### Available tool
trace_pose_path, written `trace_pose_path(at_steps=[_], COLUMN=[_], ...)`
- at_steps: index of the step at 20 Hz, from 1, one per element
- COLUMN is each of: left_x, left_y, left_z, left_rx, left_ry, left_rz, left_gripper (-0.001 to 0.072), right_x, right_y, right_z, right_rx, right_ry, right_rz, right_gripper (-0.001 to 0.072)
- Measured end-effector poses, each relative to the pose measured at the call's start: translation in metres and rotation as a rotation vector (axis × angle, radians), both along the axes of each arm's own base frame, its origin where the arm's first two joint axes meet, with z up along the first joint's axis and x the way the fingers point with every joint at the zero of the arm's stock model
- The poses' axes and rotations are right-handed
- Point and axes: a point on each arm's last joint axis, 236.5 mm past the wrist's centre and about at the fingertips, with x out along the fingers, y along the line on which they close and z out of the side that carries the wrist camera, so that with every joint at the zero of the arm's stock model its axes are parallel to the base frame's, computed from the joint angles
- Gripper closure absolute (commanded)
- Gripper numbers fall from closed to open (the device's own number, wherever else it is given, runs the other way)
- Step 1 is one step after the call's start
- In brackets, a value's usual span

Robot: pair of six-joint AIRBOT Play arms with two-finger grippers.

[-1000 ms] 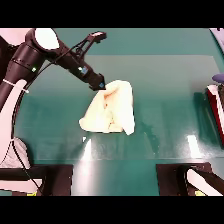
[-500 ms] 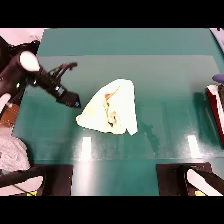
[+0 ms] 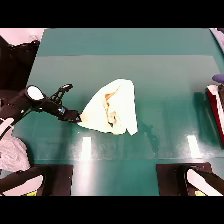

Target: Fold the shirts.

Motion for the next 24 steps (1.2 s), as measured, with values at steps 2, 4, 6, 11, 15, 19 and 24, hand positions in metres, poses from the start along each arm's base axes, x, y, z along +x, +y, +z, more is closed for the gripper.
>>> trace_pose_path(at_steps=[2, 4, 6, 11, 15, 19, 24], left_x=[0.003, 0.003, 0.004, 0.021, 0.046, 0.060, 0.060], left_y=[-0.004, -0.008, -0.013, -0.021, -0.010, -0.005, -0.002], left_z=[-0.007, -0.014, -0.017, 0.013, 0.081, 0.141, 0.162], left_rx=[-0.008, -0.017, -0.030, -0.050, 0.014, 0.039, 0.051], left_ry=[0.004, 0.019, 0.029, -0.023, -0.180, -0.315, -0.345], left_rz=[0.018, 0.030, 0.043, 0.011, -0.072, -0.092, -0.097], left_gripper=[0.0154, 0.0223, 0.0674, 0.0681, 0.0680, 0.0680, 0.0680], right_x=[-0.002, -0.002, -0.004, -0.013, -0.034, -0.071, -0.112], right_y=[0.001, 0.002, 0.003, 0.010, 0.036, 0.083, 0.124], right_z=[-0.002, -0.003, -0.004, -0.028, -0.112, -0.230, -0.351], right_rx=[-0.003, -0.004, -0.006, -0.051, -0.098, -0.097, -0.121], right_ry=[0.008, 0.012, 0.019, 0.099, 0.334, 0.621, 0.848], right_rz=[0.007, 0.011, 0.017, 0.063, 0.182, 0.333, 0.387], right_gripper=[0.0695, 0.0695, 0.0695, 0.0694, 0.0187, 0.0170, 0.0183])
